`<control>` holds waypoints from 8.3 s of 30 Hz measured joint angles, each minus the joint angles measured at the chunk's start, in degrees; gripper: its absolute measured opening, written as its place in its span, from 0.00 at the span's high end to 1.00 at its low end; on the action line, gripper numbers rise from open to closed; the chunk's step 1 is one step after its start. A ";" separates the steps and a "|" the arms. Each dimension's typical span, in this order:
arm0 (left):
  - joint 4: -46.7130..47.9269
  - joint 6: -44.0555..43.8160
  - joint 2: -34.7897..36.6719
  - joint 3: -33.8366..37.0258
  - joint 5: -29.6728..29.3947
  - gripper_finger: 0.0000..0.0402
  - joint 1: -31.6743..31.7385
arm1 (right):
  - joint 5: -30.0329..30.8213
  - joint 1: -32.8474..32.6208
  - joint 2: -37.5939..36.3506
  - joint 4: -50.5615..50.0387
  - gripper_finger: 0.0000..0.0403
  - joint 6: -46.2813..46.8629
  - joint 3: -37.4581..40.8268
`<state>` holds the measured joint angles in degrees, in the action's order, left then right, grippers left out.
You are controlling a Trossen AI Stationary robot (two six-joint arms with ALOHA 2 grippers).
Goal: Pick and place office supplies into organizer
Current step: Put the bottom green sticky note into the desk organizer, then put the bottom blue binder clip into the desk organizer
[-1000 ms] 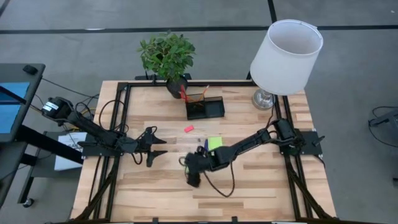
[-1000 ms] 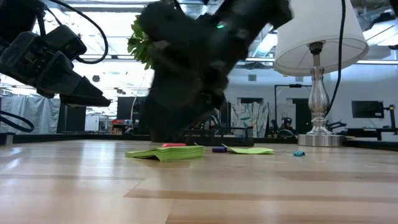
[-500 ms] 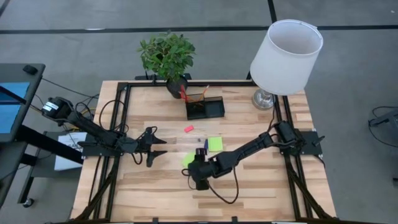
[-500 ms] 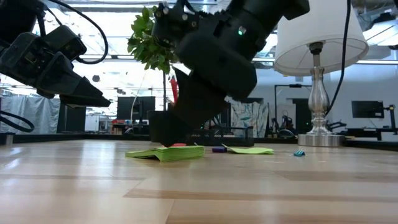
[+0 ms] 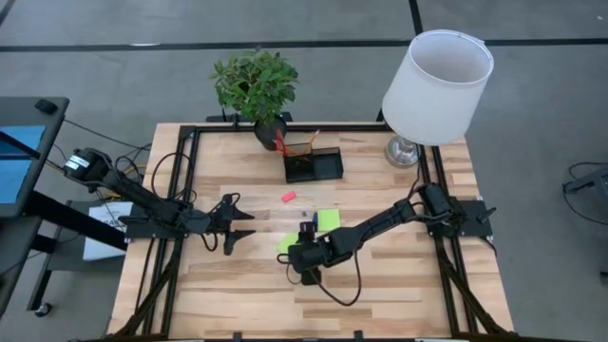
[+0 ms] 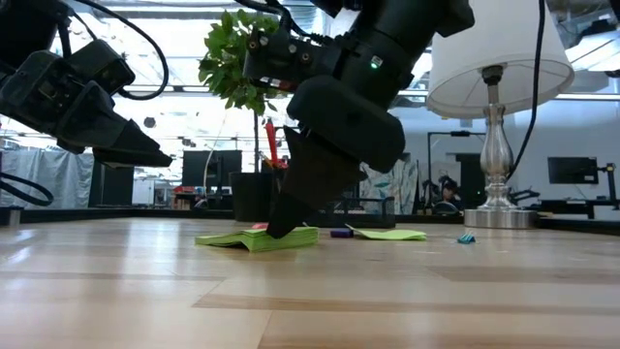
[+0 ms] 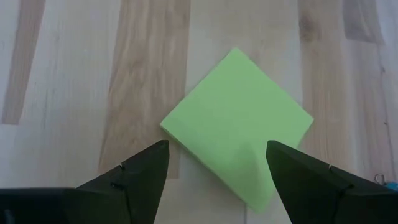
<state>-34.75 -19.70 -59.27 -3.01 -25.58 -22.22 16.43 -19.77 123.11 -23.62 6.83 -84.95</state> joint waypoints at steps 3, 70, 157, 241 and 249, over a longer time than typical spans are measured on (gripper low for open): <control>1.08 -0.61 0.00 -0.02 -0.01 0.46 0.02 | -0.04 0.34 0.03 0.04 0.34 -1.04 0.00; 2.35 -3.63 0.00 -0.04 10.40 0.46 0.02 | 34.90 0.71 6.08 -61.97 1.00 20.34 -30.86; -2.29 -6.56 0.02 0.00 3.86 0.46 0.02 | 4.42 36.61 -19.69 21.27 0.58 -32.86 32.30; -15.47 17.50 0.00 0.00 3.93 0.46 0.02 | 25.88 -16.35 -19.75 -3.50 0.48 67.96 38.32; -15.48 17.46 0.00 0.00 4.09 0.46 0.02 | 28.21 -16.17 -19.89 5.86 0.50 64.93 43.00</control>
<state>-50.23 -2.24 -59.27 -3.01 -21.50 -22.20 44.63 -35.94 103.22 -17.75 71.76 -41.95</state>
